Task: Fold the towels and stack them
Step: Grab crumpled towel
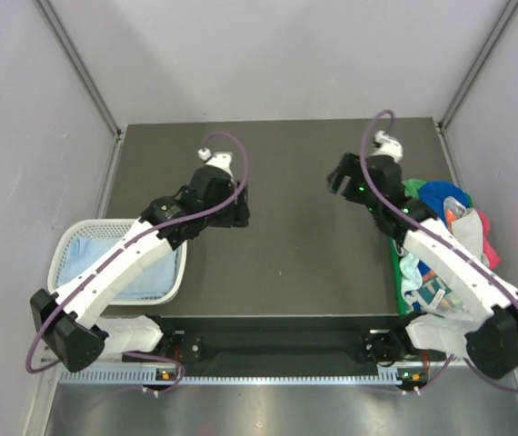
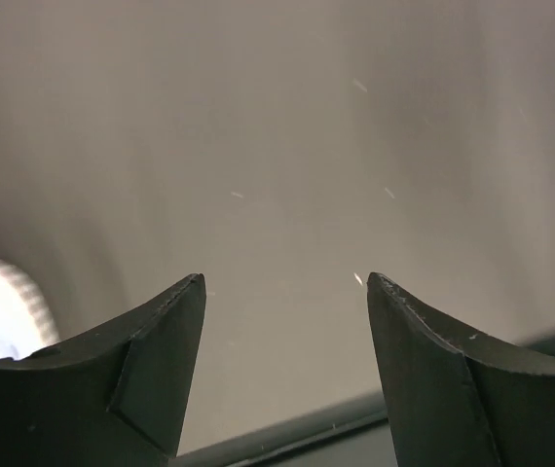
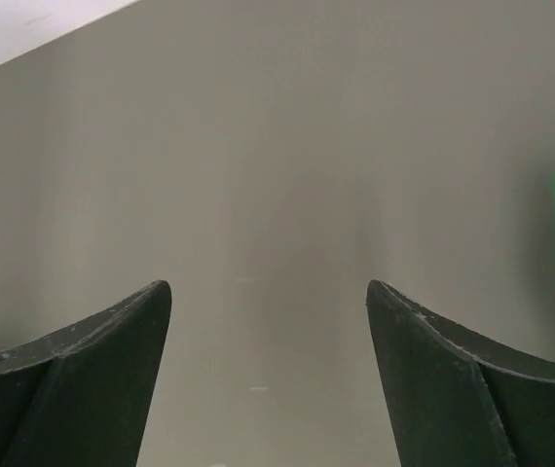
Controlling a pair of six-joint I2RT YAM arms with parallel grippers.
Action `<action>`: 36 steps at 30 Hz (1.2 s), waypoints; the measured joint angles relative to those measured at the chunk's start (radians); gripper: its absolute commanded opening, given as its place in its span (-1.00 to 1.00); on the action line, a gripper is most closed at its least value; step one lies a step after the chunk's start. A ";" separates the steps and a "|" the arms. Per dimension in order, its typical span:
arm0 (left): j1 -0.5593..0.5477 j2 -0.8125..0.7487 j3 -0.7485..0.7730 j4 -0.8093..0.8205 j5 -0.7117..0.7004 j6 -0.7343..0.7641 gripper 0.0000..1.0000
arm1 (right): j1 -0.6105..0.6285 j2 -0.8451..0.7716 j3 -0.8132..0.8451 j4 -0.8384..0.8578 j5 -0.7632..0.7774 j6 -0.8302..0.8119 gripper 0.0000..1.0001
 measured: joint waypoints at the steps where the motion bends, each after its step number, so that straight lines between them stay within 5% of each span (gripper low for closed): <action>1: -0.034 0.013 0.000 0.005 0.015 0.010 0.45 | -0.035 -0.041 -0.027 -0.036 0.032 0.001 0.66; 10: -0.125 -0.001 -0.080 0.103 0.174 0.058 0.47 | -0.374 -0.306 -0.143 -0.326 0.223 0.003 0.81; 18: -0.125 -0.021 -0.159 0.124 0.253 0.100 0.47 | -0.684 -0.269 -0.133 -0.417 0.264 -0.043 0.80; 25: -0.124 -0.020 -0.169 0.160 0.274 0.130 0.47 | -0.783 -0.180 -0.097 -0.418 0.280 -0.054 0.79; 28: -0.124 -0.021 -0.182 0.165 0.282 0.135 0.47 | -0.849 -0.134 -0.101 -0.405 0.253 -0.053 0.72; 36: -0.125 -0.021 -0.203 0.171 0.303 0.136 0.47 | -0.911 -0.057 -0.122 -0.354 0.188 -0.041 0.02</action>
